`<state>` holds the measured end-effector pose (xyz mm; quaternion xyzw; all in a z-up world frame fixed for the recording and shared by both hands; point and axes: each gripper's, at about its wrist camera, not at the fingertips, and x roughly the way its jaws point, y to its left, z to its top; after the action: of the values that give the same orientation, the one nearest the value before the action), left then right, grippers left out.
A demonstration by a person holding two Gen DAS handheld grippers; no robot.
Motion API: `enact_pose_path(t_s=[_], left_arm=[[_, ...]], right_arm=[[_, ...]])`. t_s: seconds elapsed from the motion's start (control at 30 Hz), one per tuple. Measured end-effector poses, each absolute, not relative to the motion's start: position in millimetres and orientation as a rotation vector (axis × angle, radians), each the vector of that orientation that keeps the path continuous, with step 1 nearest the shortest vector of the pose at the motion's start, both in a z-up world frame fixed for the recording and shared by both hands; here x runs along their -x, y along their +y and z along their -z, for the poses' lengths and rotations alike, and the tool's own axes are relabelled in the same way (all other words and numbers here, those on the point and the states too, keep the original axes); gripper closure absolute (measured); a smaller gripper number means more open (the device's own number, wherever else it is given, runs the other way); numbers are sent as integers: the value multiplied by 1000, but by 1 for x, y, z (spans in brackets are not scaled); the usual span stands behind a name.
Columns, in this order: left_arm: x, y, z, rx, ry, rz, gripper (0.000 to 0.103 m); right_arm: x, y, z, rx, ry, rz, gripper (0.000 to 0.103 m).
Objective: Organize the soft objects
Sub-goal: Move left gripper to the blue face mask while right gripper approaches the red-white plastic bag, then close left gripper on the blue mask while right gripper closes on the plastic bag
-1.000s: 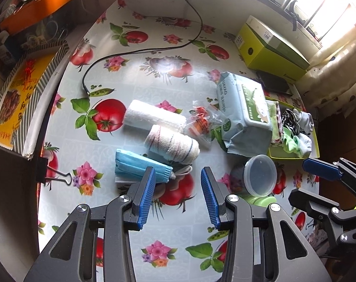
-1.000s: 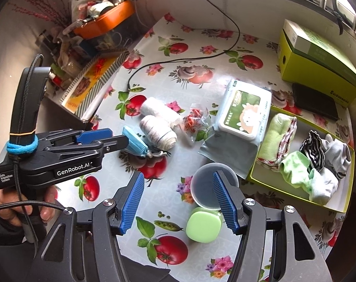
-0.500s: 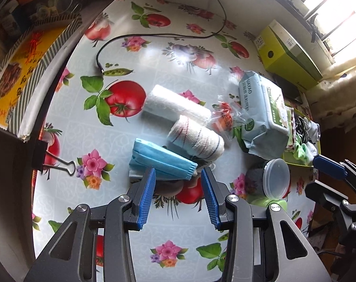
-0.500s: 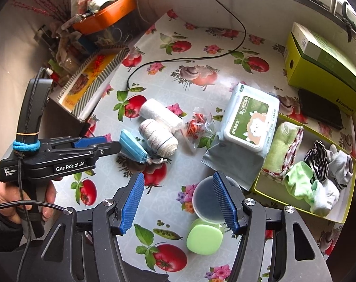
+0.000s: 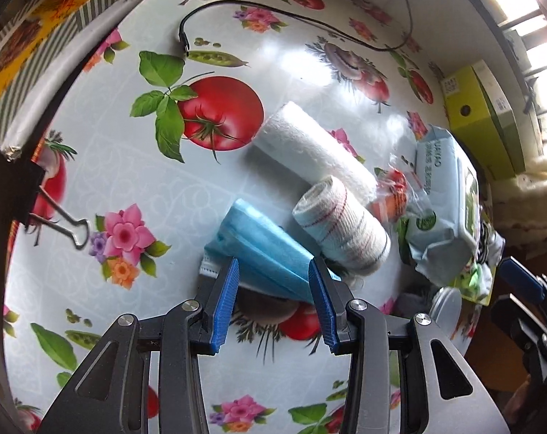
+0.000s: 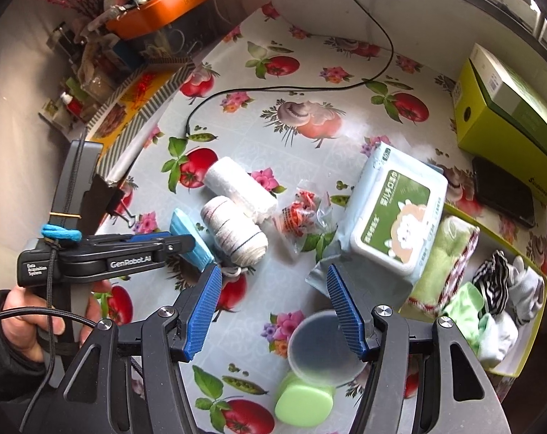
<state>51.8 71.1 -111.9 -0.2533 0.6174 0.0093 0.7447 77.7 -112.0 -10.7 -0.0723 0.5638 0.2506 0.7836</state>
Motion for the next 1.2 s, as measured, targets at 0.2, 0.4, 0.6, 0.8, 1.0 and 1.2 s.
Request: enact_pose_path(t_s=[0.2,0.4,0.6,0.8,1.0,1.2], left_arm=[[-66,64,120,502,1375,-56,62],[-72,61,126,436,1374,-59,68],[-64,75,127,448,1369,-61,82],[-54,83,125,464,1366,-64,90],[-51,86,121,481,1351,-59,94],[-51,85,107,474,1316,-41,97]], right_arm=[[-101,-94,22,234,1224,-552,42],[-130,-70,50,391,1268,-562,42],[-148,-52,84,557,1346,-584,42],[-150,-39,114,653,1407,-614,59],[-148,-41,113,626,1374,-616,71],[-141,-56,83,519,1314,-614,73]])
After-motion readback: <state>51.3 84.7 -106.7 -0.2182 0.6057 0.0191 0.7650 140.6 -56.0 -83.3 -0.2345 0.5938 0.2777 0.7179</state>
